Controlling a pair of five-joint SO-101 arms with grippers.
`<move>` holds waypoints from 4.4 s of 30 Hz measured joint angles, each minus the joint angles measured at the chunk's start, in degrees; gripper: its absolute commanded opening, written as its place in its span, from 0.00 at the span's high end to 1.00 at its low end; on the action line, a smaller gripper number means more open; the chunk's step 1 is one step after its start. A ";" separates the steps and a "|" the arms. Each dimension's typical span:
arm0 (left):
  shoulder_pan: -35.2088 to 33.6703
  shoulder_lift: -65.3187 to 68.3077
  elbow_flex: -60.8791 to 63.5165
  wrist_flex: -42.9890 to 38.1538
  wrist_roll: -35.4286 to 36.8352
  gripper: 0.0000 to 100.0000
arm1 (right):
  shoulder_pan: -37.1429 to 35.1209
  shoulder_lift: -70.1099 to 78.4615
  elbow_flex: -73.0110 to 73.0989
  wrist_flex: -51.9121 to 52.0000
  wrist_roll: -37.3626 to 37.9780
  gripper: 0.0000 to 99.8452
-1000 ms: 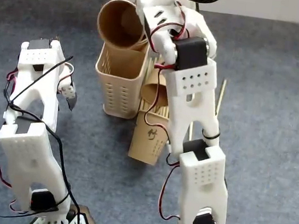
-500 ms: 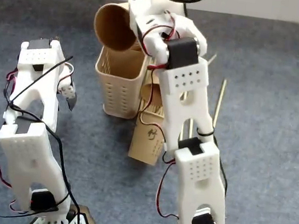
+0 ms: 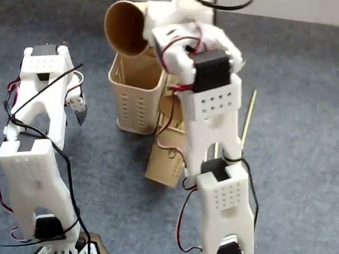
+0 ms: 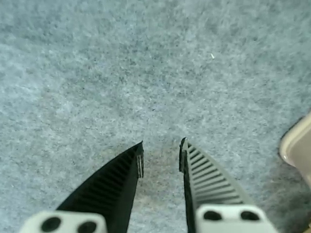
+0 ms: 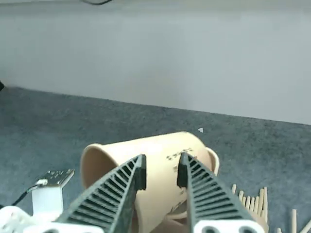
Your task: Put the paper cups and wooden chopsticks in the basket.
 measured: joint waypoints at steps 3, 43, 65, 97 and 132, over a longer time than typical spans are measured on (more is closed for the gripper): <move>0.00 0.00 0.00 0.00 0.00 0.86 | -1.67 -0.09 0.00 3.34 0.00 0.88; 0.00 0.00 0.00 0.00 -0.09 0.86 | 4.75 7.82 -5.71 -9.58 1.05 0.88; 0.00 0.00 0.00 0.00 -0.09 0.86 | 2.11 4.75 -0.62 -9.41 1.05 0.88; 0.00 0.00 0.00 -0.79 -0.09 0.86 | 8.62 6.42 2.02 -0.53 1.05 0.88; -1.05 0.00 0.00 -0.79 -0.09 0.86 | 3.60 6.07 -5.54 12.92 1.14 0.88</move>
